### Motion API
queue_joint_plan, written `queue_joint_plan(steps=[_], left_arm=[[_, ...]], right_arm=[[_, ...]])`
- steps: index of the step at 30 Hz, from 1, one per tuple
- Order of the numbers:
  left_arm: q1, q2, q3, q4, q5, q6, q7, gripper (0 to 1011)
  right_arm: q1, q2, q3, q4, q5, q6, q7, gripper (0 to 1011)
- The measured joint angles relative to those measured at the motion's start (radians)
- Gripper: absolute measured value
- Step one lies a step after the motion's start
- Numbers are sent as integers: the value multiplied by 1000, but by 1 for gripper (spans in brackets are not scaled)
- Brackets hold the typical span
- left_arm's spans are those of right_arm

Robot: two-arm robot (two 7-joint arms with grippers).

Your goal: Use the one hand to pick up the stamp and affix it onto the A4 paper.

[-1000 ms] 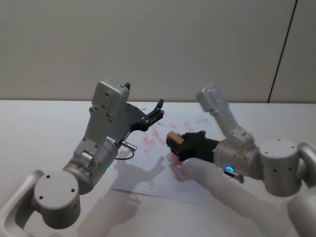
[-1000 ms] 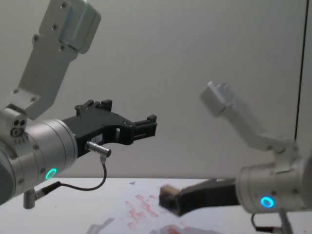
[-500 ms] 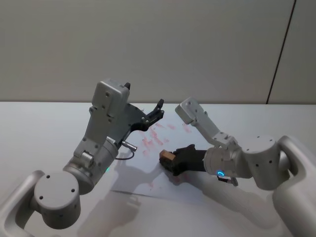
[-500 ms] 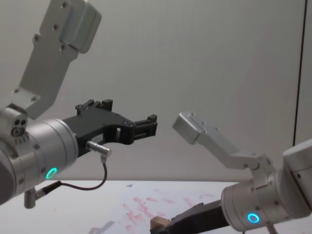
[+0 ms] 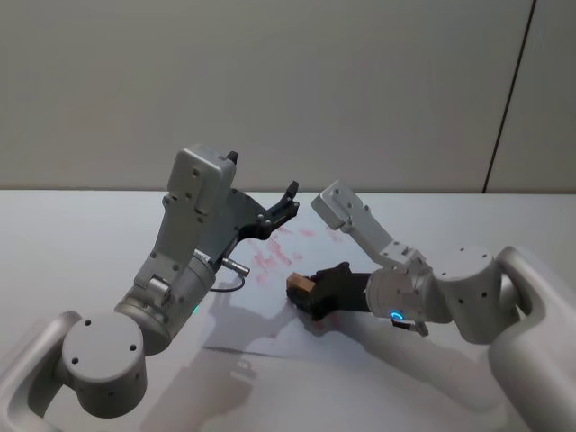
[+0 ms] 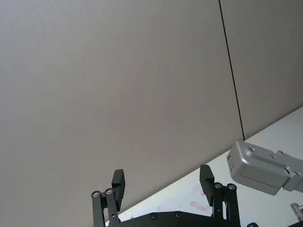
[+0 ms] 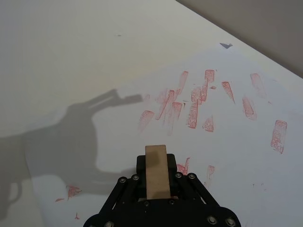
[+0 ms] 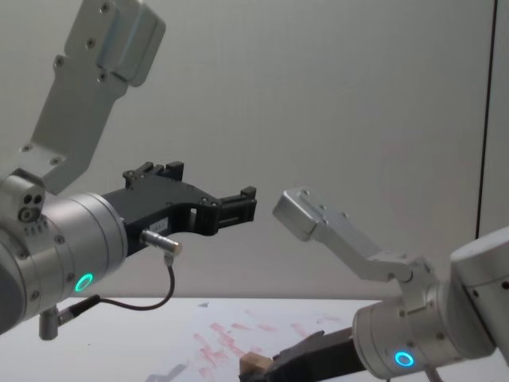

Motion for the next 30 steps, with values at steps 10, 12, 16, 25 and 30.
queue_joint_plan(steps=[10, 12, 16, 25, 30], left_arm=[[0, 0, 0, 0, 0, 0, 0, 1003], [0, 0, 0, 0, 0, 0, 0, 1003], [0, 0, 0, 0, 0, 0, 0, 1003], [0, 0, 0, 0, 0, 0, 0, 1003], [0, 0, 0, 0, 0, 0, 0, 1003]], right_arm=[[13, -8, 9, 2, 59, -77, -43, 220], [15, -9, 13, -8, 75, -90, -51, 220], [15, -9, 22, -36, 115, -112, -74, 220], [-18, 11, 55, -151, 216, -122, -156, 220], [-61, 42, 80, -239, 266, -99, -215, 220]])
